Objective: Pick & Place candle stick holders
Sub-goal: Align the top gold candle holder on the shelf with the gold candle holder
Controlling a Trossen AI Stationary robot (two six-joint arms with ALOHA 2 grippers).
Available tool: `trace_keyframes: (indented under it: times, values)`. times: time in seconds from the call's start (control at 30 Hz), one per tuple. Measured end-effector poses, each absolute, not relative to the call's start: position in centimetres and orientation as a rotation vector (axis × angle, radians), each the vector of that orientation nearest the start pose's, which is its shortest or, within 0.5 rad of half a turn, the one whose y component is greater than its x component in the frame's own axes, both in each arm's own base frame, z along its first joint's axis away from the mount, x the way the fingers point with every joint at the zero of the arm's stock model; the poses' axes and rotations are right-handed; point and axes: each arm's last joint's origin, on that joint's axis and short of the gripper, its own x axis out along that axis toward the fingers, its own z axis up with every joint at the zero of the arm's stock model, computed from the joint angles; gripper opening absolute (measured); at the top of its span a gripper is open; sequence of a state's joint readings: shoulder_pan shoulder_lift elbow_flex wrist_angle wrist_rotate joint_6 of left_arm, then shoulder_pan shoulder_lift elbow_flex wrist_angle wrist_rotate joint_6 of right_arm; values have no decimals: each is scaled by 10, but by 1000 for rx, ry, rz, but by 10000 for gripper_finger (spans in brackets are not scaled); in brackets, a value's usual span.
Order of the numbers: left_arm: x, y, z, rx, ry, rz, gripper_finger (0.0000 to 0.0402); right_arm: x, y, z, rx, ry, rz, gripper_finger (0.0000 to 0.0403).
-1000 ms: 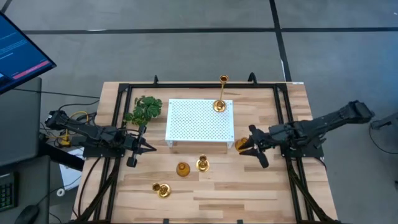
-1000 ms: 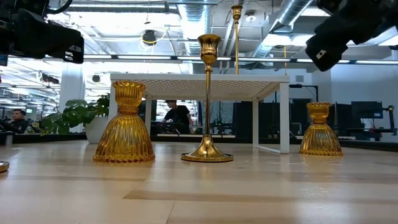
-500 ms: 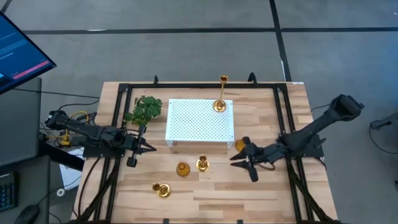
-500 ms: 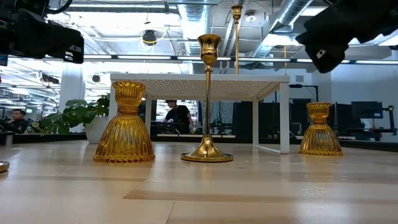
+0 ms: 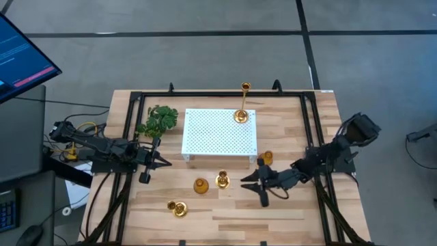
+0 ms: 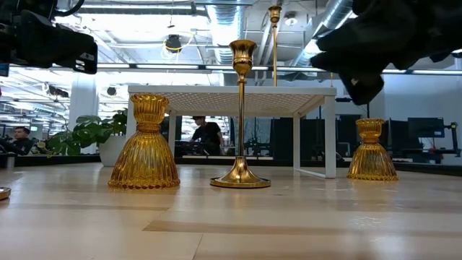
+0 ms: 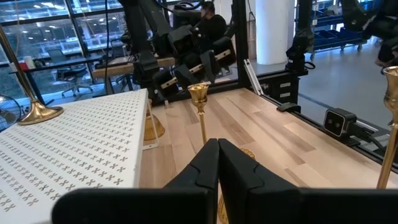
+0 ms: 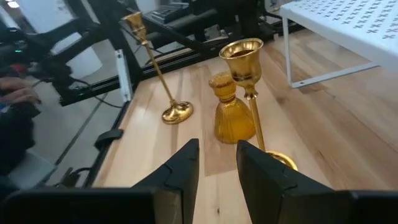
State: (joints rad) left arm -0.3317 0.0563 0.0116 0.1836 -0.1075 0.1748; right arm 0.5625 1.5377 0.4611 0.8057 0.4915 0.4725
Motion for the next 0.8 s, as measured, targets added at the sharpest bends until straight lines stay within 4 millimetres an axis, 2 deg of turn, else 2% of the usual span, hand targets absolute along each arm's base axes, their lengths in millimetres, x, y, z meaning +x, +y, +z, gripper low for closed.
trace_keyframes:
  times: [0.27,0.53,0.8]
  values:
    - [95,-30,180,112,-149,-214,8,269,145,140,295,269,-68,99]
    - [98,-30,178,118,-115,-219,8,302,148,127,287,278,-120,99]
    - [101,-32,174,128,-70,-223,8,314,147,109,270,319,-153,99]
